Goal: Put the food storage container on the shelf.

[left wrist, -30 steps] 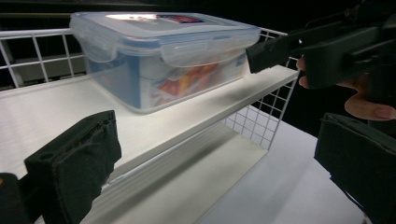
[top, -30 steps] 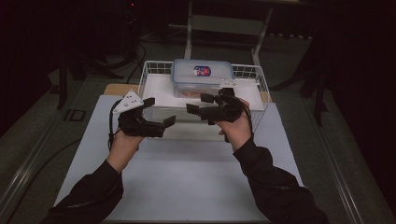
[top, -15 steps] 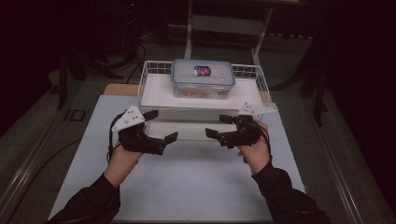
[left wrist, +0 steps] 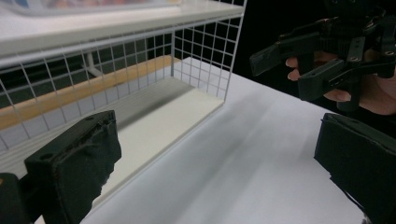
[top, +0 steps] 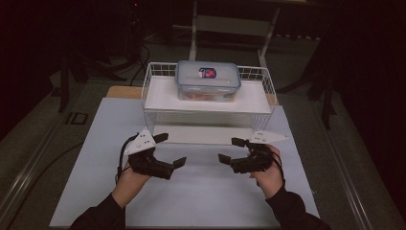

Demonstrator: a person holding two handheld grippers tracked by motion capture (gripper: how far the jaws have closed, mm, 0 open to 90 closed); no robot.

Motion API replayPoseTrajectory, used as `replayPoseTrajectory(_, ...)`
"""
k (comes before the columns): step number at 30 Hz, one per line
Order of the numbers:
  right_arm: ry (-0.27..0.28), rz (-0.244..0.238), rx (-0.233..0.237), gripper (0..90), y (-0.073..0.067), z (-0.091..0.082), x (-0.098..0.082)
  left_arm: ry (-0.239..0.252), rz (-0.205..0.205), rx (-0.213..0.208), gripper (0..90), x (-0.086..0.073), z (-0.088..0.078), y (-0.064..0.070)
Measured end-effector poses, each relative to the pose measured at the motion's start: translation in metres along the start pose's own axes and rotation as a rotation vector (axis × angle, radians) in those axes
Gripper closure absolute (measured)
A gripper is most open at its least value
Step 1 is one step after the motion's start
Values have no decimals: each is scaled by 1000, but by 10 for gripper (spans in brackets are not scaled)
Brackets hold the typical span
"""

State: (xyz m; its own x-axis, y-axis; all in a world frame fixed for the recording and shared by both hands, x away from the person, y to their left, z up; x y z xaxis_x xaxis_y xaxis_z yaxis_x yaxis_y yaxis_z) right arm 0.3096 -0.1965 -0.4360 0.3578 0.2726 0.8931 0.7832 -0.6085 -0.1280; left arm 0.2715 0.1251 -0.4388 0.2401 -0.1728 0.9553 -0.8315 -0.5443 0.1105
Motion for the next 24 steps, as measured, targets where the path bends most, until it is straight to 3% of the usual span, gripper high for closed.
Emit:
replayPoseTrajectory(9,-23,19,-1,147,6,-3,-30,-35,17,-18,2,-20,2,4)
replayPoseTrajectory(12,-29,31,-6,149,10,-6,-43,-67,33,-17,2,-31,3,6)
replayPoseTrajectory(15,-46,25,-17,148,12,-8,-50,-68,30,-18,1,-36,3,7)
replayPoseTrajectory(24,-66,72,-46,148,28,-23,-79,-115,3,-11,1,-63,0,2)
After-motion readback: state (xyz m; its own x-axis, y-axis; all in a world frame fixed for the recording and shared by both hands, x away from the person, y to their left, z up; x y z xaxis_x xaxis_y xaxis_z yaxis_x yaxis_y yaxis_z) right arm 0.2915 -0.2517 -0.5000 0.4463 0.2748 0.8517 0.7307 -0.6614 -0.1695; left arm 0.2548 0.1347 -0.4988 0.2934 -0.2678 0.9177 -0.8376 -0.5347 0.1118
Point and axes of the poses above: each handheld gripper's, and its own axes: z roughly forward along the jaws, x roughly out of its top, y roughly to its right, the point moved 1 cm from there along z, roughly forward along the jaws, and after that the axes turned 5 degrees about -x, right-handed, at the moved point
